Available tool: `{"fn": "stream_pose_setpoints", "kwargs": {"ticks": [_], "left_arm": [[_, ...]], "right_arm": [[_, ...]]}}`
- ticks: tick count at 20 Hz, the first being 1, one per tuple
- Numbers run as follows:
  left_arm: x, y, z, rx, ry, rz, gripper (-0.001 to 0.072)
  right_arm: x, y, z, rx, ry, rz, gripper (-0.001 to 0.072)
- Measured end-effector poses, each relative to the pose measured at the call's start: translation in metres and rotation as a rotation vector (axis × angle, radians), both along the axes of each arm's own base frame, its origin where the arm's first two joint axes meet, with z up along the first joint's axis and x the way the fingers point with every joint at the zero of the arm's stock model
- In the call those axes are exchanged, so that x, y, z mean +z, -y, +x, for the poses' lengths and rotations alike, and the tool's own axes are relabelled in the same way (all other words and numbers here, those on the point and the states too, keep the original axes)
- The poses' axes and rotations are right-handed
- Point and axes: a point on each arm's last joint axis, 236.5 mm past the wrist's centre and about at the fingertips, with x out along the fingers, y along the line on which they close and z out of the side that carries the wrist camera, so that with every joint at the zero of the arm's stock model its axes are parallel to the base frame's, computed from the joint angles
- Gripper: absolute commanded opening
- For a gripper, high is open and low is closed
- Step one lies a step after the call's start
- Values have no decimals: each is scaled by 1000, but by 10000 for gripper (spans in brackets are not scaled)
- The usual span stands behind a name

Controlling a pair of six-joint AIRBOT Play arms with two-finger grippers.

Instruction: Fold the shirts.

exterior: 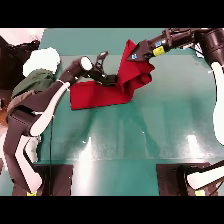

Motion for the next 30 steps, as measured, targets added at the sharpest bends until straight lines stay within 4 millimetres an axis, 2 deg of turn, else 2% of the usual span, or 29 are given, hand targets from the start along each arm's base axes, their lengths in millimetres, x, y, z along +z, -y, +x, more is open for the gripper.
{"fn": "stream_pose_setpoints", "kwargs": {"ticks": [2, 5, 7, 11, 14, 15, 17, 20, 22, 24, 26, 28, 30], "left_arm": [[21, -35, 6, 0, 21, 66, 24], [56, -97, 15, 34, 57, 172, 23], [82, -136, 14, 63, 75, 225, 24], [124, -189, 7, 111, 119, 288, 24], [147, -209, -1, 132, 153, 321, 24], [152, -212, -3, 135, 159, 324, 24], [158, -219, -5, 144, 169, 338, 24], [163, -220, -8, 144, 172, 341, 24], [163, -224, -10, 146, 167, 352, 24], [164, -226, -13, 145, 162, 362, 24], [167, -228, -16, 141, 165, 369, 24], [168, -229, -17, 136, 165, 375, 25], [167, -229, -20, 130, 160, 378, 25]], "right_arm": [[0, -9, 1, -1, 15, 3, 11], [-5, -26, 2, 8, 20, 10, 11], [-16, -40, 1, 23, 6, 9, 11], [-53, -73, 1, 62, -37, -2, 11], [-83, -102, 2, 80, -52, -5, 14], [-93, -116, 2, 82, -48, 2, 39], [-105, -149, 1, 93, -24, 50, 377], [-105, -212, -17, 144, 9, 193, 393], [-98, -234, -25, 161, 30, 259, 392], [-91, -234, -23, 165, 46, 288, 388], [-85, -215, -11, 167, 60, 279, 386], [-88, -177, 10, 135, 60, 221, 386], [-103, -128, 32, 75, 18, 136, 387]]}}
